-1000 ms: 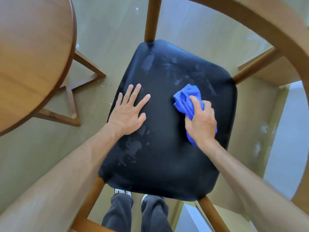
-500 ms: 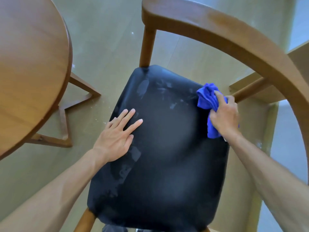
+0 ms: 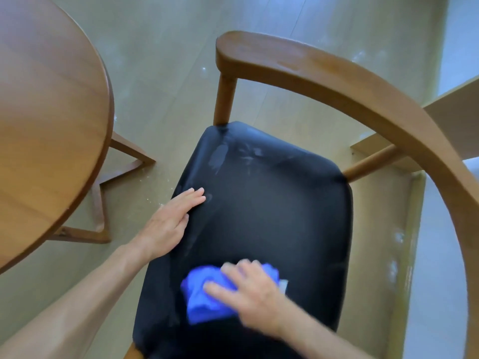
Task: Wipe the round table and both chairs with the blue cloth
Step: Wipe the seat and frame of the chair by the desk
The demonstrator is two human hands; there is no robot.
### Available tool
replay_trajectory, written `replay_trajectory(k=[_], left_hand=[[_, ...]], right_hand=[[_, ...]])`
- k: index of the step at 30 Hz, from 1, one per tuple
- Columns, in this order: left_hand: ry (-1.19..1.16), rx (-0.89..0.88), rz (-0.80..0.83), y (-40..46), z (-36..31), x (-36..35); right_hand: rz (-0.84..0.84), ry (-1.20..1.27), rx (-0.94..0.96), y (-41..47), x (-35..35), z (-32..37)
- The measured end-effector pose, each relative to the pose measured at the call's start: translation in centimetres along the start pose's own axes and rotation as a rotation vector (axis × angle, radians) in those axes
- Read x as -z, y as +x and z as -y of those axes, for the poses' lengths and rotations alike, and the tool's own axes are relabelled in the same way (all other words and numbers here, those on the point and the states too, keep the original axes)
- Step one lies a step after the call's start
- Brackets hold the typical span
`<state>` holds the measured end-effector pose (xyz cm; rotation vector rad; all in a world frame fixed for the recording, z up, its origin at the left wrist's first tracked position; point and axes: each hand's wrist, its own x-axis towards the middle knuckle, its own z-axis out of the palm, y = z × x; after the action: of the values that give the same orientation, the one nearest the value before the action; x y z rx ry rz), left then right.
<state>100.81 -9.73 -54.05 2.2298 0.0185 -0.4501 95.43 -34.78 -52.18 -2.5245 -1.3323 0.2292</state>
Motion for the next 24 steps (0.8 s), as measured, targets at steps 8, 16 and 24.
replay_trajectory(k=[8,16,24], left_hand=[[0.152,-0.029,0.046,0.0,0.6,-0.5],[-0.040,0.102,0.116,0.5,-1.4,1.6],[0.503,-0.441,0.245,-5.9,-6.1,-1.0]], right_hand=[[-0.218,-0.011,-1.107,14.3,5.1,-14.6],[0.053,0.186,-0.316,1.8,-1.0,6.5],[-0.010,0.356,-0.431,-0.5,4.9,-5.1]])
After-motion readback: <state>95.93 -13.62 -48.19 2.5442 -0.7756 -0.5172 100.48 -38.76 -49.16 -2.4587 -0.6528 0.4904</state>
